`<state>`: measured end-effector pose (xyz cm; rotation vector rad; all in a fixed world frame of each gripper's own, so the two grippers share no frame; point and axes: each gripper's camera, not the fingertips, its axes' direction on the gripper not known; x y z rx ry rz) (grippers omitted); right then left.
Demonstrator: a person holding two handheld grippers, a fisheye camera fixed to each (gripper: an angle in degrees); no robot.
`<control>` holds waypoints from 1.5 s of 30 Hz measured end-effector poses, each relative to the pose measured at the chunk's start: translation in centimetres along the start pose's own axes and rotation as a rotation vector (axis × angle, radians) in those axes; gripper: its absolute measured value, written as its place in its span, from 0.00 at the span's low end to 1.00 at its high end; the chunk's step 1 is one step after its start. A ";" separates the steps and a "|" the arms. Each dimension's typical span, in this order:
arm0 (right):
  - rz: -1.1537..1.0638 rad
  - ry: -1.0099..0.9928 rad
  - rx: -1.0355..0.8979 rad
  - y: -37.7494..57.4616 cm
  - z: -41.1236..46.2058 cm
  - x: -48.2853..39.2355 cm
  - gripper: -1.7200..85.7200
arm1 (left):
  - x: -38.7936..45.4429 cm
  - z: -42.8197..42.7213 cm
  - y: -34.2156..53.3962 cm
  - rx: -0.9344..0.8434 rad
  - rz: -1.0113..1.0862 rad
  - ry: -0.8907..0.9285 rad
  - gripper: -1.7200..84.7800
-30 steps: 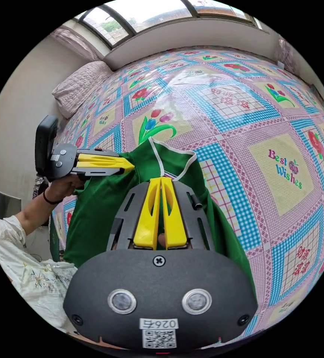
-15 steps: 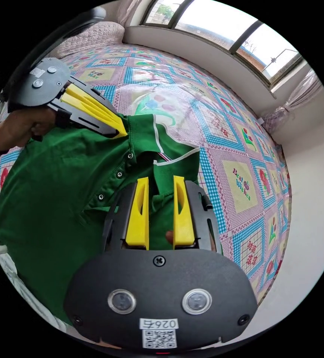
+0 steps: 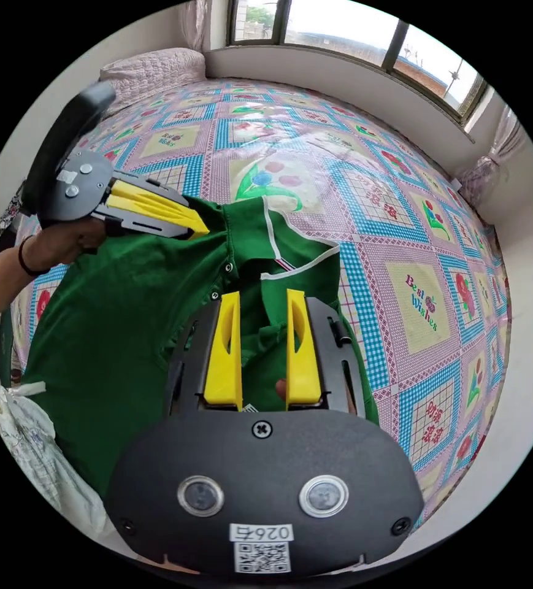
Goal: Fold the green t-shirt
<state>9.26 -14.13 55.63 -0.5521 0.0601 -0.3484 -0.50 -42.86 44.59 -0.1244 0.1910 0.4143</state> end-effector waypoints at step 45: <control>0.441 -0.337 0.250 17.8 -9.5 23.0 0.03 | 3.0 2.9 7.2 -0.062 0.055 0.131 0.01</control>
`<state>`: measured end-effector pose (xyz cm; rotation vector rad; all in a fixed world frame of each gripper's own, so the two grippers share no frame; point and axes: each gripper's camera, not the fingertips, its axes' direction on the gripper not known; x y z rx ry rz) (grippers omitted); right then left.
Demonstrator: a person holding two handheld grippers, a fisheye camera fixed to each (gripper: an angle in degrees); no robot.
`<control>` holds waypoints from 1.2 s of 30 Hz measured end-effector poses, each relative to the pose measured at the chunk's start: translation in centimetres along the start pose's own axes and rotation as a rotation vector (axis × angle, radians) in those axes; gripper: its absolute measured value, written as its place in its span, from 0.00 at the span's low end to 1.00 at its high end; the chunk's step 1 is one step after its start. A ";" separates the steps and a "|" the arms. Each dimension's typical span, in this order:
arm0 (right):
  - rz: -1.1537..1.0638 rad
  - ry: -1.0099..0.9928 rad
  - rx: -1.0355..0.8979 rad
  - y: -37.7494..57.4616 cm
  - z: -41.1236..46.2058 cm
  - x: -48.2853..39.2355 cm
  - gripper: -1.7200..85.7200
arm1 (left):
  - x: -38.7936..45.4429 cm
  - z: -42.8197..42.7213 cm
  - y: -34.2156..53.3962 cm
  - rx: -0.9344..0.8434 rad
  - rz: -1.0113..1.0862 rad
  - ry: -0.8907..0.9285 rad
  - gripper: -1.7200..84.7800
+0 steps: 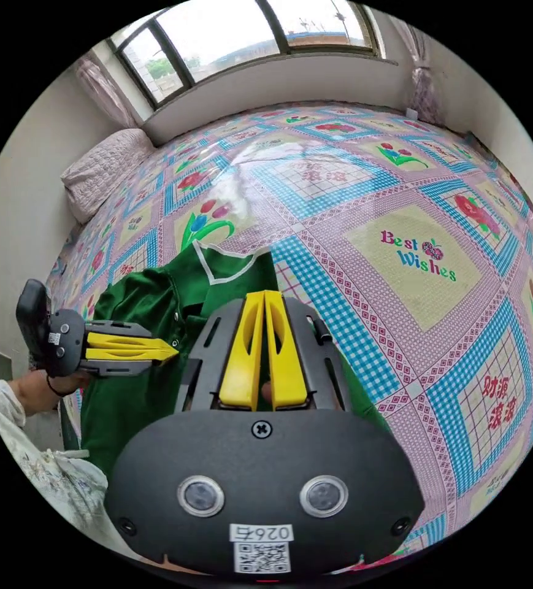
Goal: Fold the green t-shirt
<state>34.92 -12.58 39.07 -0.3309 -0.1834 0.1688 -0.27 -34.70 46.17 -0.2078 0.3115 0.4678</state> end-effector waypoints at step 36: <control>0.790 0.221 0.265 32.6 -22.0 12.0 0.08 | 5.0 -16.9 28.5 0.194 -0.217 -0.043 0.01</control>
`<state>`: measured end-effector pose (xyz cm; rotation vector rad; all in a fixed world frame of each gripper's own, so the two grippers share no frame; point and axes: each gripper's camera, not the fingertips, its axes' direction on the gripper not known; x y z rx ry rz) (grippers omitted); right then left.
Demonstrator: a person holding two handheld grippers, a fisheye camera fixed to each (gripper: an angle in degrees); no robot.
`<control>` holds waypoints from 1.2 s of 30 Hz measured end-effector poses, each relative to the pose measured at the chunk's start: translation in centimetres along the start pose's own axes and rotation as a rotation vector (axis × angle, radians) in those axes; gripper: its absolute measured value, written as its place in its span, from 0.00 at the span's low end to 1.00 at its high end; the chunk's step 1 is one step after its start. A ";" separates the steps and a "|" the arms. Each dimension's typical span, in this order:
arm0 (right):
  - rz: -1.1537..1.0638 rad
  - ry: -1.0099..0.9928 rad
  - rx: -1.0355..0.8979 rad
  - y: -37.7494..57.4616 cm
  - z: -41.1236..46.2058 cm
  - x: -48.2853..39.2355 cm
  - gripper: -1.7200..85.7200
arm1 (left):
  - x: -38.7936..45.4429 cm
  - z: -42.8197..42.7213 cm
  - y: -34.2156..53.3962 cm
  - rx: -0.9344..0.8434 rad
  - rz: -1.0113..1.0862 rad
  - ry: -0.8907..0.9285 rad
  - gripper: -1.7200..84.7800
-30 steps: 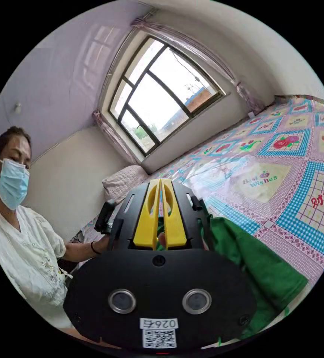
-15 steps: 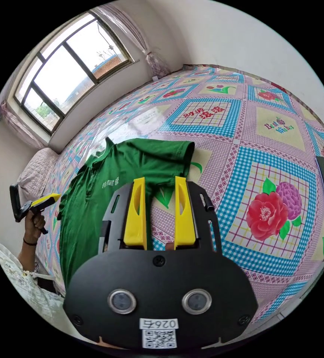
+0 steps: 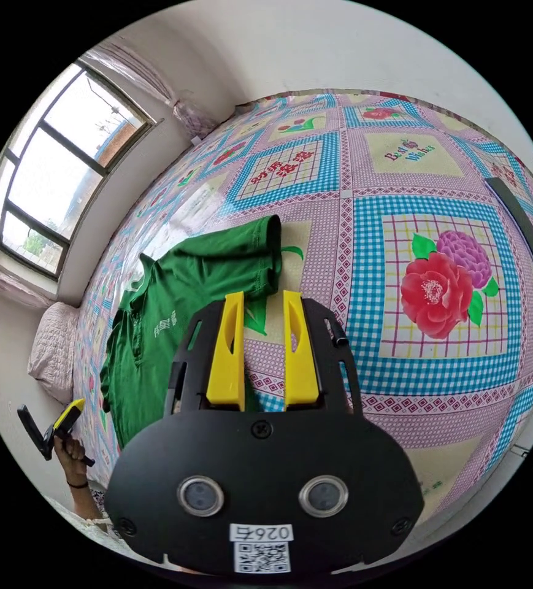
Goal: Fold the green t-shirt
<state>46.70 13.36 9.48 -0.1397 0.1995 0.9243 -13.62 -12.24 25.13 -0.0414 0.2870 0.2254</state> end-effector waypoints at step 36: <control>-0.085 0.059 -0.068 8.0 1.8 -7.5 0.00 | 0.2 -3.0 1.8 -0.097 -0.097 -0.119 0.01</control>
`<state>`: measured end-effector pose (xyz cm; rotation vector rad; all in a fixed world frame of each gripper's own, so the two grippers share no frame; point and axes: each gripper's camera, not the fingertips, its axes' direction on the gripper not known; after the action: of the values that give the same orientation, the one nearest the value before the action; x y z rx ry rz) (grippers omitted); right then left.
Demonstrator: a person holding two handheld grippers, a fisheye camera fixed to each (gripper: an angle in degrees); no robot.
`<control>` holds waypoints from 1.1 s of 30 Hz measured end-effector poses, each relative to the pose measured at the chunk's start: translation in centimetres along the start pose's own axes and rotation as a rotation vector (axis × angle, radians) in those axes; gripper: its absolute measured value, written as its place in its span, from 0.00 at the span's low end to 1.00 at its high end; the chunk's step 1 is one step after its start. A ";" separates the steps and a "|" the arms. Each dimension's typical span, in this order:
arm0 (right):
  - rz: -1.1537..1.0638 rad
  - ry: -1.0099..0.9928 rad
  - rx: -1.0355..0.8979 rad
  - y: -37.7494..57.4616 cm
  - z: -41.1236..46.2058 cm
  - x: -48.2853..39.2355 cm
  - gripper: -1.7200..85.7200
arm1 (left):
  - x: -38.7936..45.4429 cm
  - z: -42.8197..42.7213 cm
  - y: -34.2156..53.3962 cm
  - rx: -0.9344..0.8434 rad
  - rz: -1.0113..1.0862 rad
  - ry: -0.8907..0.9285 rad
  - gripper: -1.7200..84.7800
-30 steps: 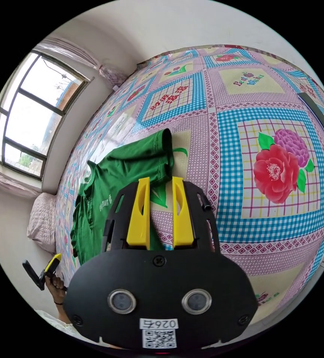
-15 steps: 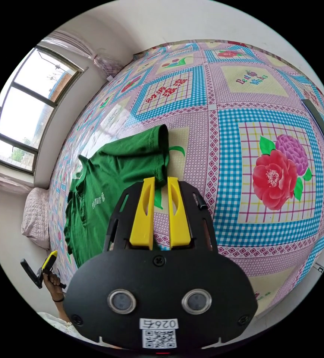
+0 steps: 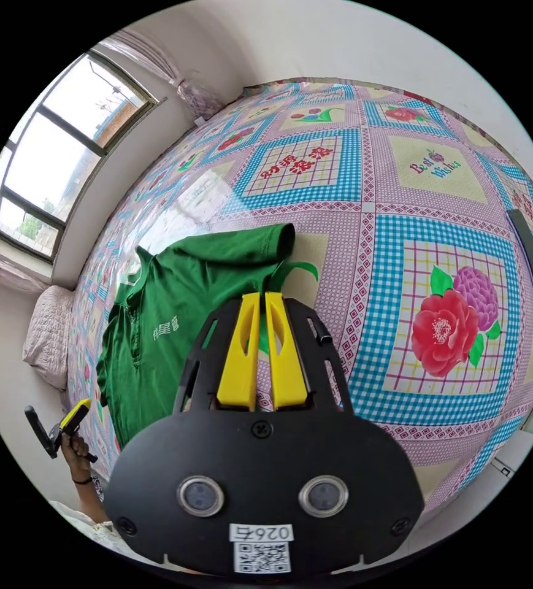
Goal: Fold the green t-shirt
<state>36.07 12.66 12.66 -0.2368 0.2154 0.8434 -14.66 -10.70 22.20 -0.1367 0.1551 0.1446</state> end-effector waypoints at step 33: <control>-1.950 0.995 0.441 44.6 15.6 -39.2 0.01 | 5.1 2.2 -7.9 0.031 0.059 0.111 0.01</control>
<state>-21.57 18.00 33.07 -0.3022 0.8680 -1.3210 -8.16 -17.44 24.47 -0.1090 0.2721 0.1939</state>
